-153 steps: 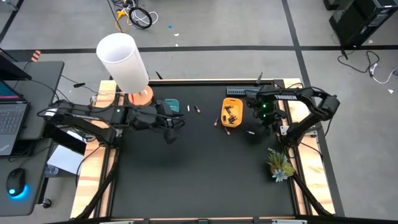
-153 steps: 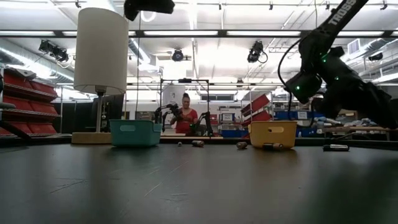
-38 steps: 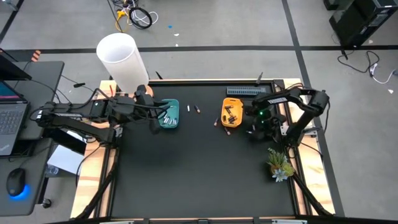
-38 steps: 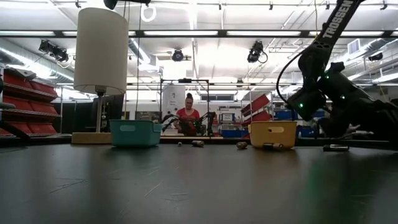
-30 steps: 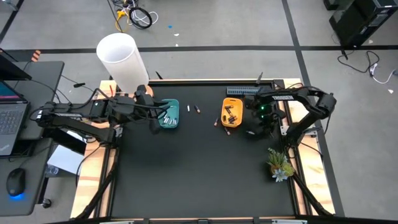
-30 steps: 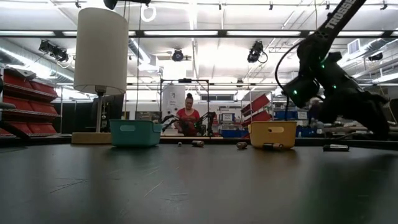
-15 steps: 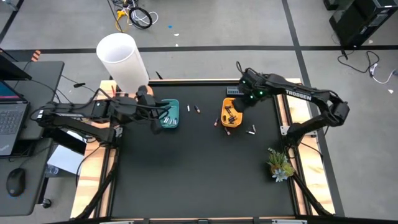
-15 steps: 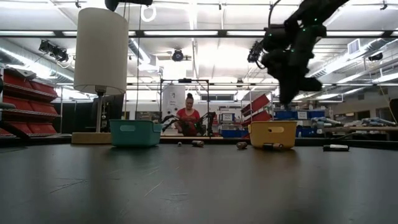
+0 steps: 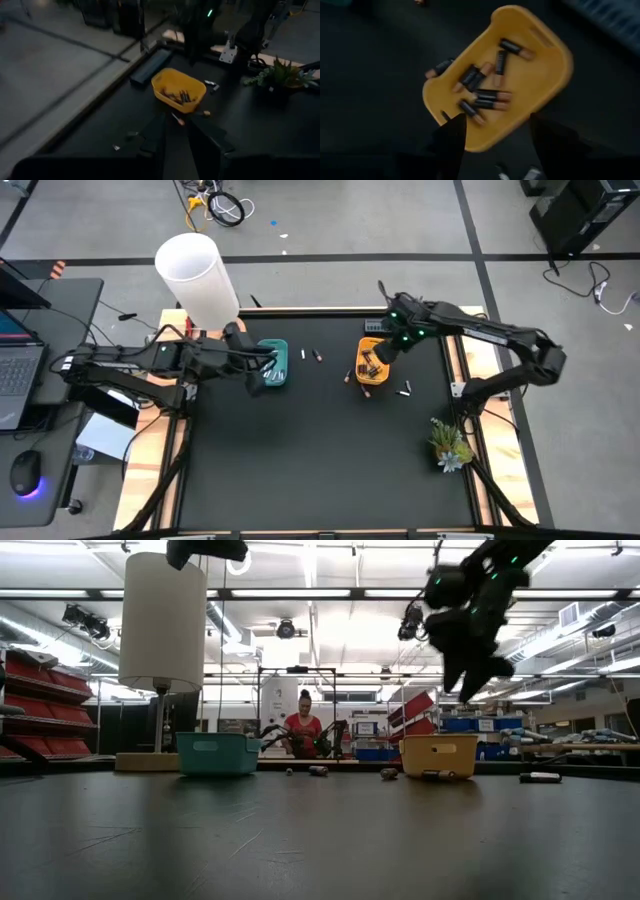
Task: Sort batteries
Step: Put the black battery into the yellow bin
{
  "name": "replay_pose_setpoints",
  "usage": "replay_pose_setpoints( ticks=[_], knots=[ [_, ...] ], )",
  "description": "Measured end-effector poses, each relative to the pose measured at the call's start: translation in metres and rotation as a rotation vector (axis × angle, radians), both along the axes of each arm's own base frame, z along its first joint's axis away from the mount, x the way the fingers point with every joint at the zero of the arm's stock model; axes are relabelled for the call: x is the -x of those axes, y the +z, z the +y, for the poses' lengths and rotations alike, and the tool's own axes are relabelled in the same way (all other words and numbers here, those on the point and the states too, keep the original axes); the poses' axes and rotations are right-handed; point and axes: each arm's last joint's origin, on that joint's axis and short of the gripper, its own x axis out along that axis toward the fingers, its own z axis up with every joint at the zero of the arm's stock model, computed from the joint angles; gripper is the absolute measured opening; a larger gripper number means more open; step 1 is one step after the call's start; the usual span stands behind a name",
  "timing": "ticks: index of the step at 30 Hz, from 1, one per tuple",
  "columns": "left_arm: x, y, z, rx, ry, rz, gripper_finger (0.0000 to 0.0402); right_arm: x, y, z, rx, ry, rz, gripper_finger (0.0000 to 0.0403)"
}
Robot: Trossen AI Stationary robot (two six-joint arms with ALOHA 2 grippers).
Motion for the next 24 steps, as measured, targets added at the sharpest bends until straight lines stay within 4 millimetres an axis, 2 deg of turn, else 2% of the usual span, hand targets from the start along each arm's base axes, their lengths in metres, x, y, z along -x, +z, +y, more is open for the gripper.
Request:
replay_pose_setpoints(
  ticks=[5, 9, 13, 17, 20, 24],
  knots=[
    [0.000, -0.006, 0.008, 0.096, 0.019, 0.031, 0.0089, 0.005, 0.030, 0.038, 0.222, 0.163, -0.085, 0.0209],
    [-0.008, -0.016, 0.022, 0.109, 0.024, 0.107, 0.0089, -0.012, 0.040, 0.055, 0.362, 0.217, -0.266, 0.0193],
    [-0.025, -0.030, 0.046, 0.112, -0.050, 0.187, 0.0087, -0.042, 0.048, 0.060, 0.441, 0.220, -0.508, 0.0185],
    [-0.047, -0.052, 0.076, 0.135, -0.092, 0.262, 0.0074, -0.063, 0.044, 0.057, 0.465, 0.212, -0.592, 0.0184],
    [-0.059, -0.071, 0.098, 0.185, -0.063, 0.301, 0.0070, -0.069, 0.038, 0.057, 0.443, 0.215, -0.575, 0.0185],
    [-0.075, -0.096, 0.120, 0.307, -0.076, 0.304, 0.0070, -0.067, 0.039, 0.059, 0.432, 0.214, -0.577, 0.0186]
  ],
)
